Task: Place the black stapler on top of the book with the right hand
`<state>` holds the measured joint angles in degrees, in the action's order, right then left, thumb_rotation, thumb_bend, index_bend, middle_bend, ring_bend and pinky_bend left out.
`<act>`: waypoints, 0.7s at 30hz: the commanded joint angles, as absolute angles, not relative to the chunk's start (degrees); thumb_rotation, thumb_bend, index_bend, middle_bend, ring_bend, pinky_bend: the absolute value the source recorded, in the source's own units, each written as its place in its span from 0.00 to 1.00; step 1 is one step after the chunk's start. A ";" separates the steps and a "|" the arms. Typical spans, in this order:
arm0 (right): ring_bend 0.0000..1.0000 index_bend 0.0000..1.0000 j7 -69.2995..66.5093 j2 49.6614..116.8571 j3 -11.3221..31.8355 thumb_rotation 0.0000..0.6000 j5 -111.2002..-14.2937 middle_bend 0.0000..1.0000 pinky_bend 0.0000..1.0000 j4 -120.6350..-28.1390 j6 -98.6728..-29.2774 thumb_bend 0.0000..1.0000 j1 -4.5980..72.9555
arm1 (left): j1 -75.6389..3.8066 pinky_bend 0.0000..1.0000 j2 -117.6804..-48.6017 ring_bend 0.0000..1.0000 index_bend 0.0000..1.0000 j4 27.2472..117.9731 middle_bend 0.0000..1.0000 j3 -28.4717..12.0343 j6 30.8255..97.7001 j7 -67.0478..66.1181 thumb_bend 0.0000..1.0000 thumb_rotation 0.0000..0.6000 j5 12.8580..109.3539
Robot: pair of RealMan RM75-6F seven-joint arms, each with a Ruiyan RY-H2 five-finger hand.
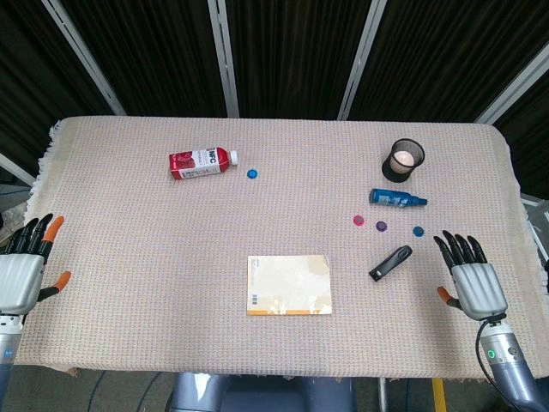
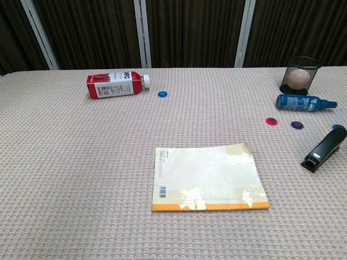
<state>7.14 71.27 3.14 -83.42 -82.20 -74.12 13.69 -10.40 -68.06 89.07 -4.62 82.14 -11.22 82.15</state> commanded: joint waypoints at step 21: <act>0.00 0.14 11.45 81.88 -0.33 1.00 -92.75 0.08 0.03 -74.39 -71.82 0.20 17.98 | -10.96 0.12 -68.24 0.00 0.01 89.02 0.00 -5.22 81.17 -11.58 0.26 1.00 80.95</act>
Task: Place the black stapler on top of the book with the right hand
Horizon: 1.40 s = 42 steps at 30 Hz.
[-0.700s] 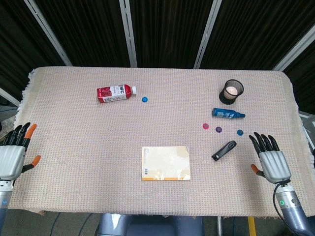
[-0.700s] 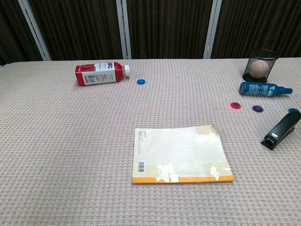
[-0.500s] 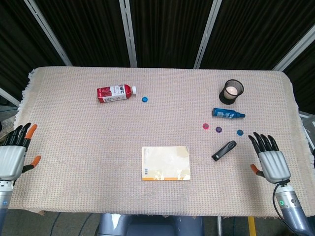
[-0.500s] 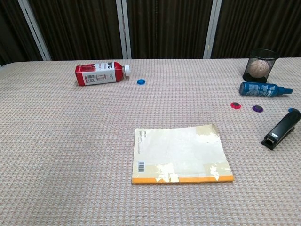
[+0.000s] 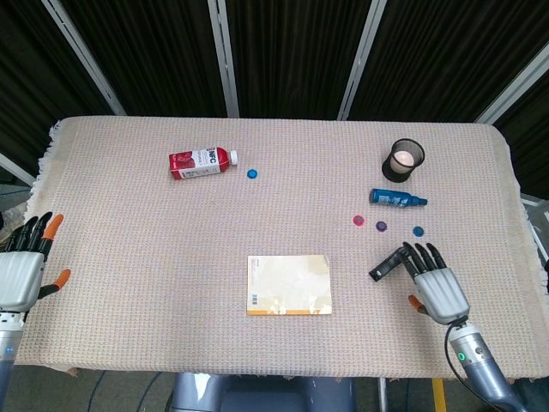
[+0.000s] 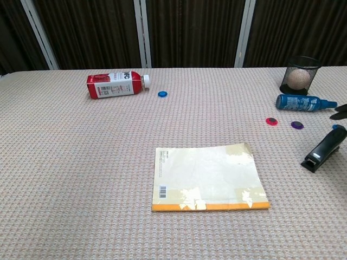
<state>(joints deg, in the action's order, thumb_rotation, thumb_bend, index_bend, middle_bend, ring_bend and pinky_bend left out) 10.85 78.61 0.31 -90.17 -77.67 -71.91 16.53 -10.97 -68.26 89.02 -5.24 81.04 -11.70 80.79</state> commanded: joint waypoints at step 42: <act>0.02 0.37 -1.49 80.73 -2.08 1.00 -92.63 0.19 0.12 -65.08 -55.72 0.26 30.23 | -10.62 0.12 -70.37 0.00 0.01 89.67 0.00 -5.45 81.18 -17.25 0.27 1.00 78.11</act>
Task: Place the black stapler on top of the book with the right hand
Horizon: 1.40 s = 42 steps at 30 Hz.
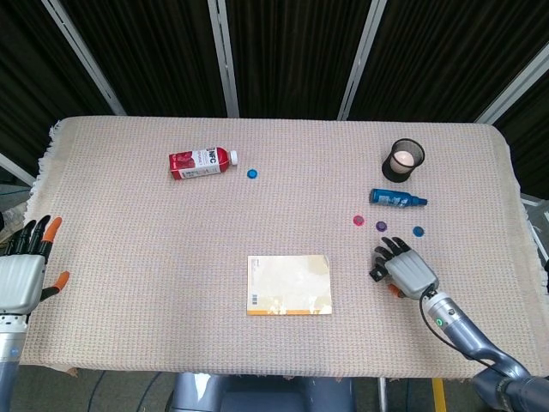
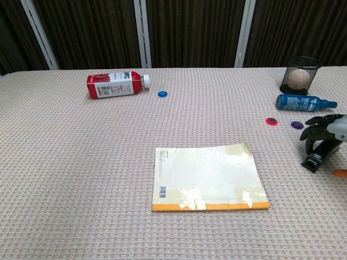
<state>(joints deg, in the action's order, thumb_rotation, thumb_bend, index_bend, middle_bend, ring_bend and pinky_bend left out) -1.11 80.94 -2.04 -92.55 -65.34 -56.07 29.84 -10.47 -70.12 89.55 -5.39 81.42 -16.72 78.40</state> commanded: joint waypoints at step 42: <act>0.40 0.70 34.43 79.53 0.03 1.00 -85.90 0.49 0.52 -92.50 -58.27 0.27 29.56 | -13.98 0.12 -70.36 0.02 0.01 88.66 0.00 -5.32 77.02 -16.33 0.27 1.00 79.98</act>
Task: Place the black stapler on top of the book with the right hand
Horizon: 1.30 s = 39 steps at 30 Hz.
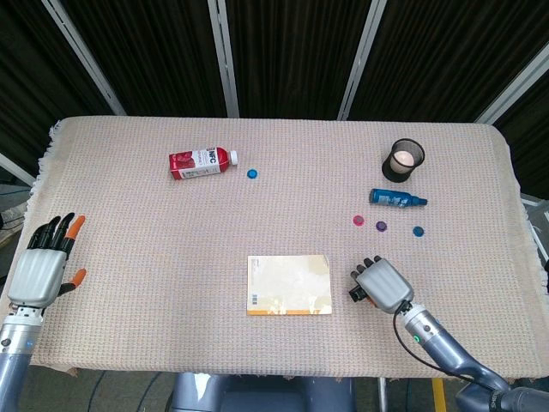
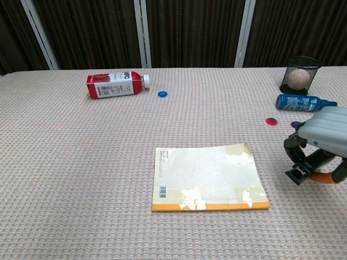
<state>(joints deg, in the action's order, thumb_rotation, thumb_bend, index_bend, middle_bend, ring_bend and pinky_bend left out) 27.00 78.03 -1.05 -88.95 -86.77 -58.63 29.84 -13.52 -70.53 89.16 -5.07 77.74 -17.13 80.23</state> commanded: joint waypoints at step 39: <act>0.00 0.00 63.13 90.25 6.87 1.00 -58.99 0.00 0.15 -104.40 -60.75 0.11 38.15 | -15.45 0.12 -70.08 0.02 0.01 86.25 0.00 -5.46 74.85 -12.95 0.27 1.00 78.43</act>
